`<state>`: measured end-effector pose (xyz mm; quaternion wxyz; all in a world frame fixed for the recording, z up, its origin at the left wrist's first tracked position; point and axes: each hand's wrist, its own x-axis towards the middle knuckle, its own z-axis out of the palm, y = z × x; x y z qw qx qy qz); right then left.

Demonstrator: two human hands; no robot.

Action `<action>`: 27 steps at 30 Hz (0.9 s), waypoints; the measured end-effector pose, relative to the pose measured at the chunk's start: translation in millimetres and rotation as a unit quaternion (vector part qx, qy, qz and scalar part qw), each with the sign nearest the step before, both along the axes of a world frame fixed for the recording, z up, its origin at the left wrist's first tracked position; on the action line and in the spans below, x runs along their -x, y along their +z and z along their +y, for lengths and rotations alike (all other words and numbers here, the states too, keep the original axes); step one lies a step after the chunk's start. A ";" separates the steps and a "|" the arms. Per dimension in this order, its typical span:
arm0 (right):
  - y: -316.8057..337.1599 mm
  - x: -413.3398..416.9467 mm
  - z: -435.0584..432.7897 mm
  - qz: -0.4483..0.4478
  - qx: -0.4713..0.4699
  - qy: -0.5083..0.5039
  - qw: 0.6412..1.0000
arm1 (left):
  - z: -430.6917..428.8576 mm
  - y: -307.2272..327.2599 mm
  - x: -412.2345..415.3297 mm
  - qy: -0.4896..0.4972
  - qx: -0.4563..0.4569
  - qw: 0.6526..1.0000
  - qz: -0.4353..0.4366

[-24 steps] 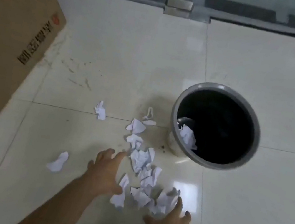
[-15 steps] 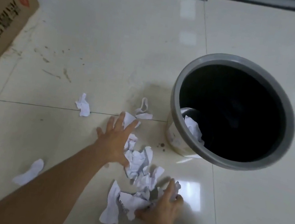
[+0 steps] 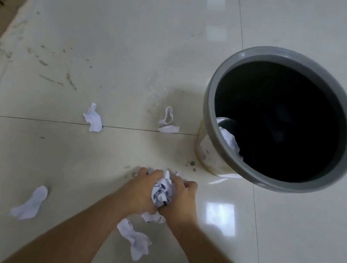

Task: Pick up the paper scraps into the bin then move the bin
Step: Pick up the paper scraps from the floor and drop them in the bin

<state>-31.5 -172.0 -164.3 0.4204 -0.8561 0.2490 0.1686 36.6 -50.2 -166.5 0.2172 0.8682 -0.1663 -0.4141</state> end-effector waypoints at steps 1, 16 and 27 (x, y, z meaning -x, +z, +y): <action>5.9 -4.9 2.8 -0.011 0.001 0.010 1.000 | 6.8 8.0 -2.9 0.036 0.019 0.999 0.004; 283.8 -140.3 -20.3 -0.284 0.049 0.086 0.954 | -3.9 293.9 -125.2 0.114 0.151 0.947 -0.259; 303.8 -83.0 -169.9 -0.264 0.166 -0.009 0.950 | -156.8 297.6 -86.3 0.026 0.248 0.944 -0.215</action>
